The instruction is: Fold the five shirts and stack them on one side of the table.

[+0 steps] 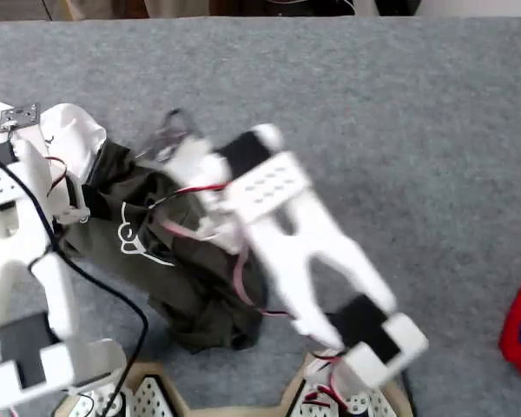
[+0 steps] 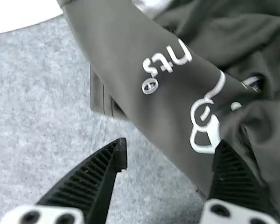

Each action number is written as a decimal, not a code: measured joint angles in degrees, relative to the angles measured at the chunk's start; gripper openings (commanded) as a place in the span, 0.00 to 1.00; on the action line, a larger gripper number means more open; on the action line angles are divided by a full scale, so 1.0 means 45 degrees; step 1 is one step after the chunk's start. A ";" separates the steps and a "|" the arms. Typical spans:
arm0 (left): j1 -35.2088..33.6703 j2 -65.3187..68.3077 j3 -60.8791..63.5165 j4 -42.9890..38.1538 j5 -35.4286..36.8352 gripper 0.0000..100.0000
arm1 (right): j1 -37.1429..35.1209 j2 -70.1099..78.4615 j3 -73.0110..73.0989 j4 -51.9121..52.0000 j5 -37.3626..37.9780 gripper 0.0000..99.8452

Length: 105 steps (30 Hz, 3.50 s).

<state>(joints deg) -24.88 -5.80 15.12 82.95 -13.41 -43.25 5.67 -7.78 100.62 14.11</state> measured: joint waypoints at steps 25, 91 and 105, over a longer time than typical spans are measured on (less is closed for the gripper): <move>-0.0195 0.4747 -0.1114 -0.0821 -0.0508 0.02 | 0.1289 0.6759 -0.4650 0.0098 -0.0586 0.01; 0.1954 0.4786 0.0098 0.3556 -0.5001 0.02 | 0.8068 0.8049 -0.5490 -0.4923 0.2520 0.23; 0.1954 0.4786 0.0098 0.3575 -0.5001 0.02 | 0.8107 1.0608 -0.7639 -0.5118 0.2481 0.01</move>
<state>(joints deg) -16.09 15.74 15.56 99.03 -35.91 -6.77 53.41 -42.15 77.58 25.27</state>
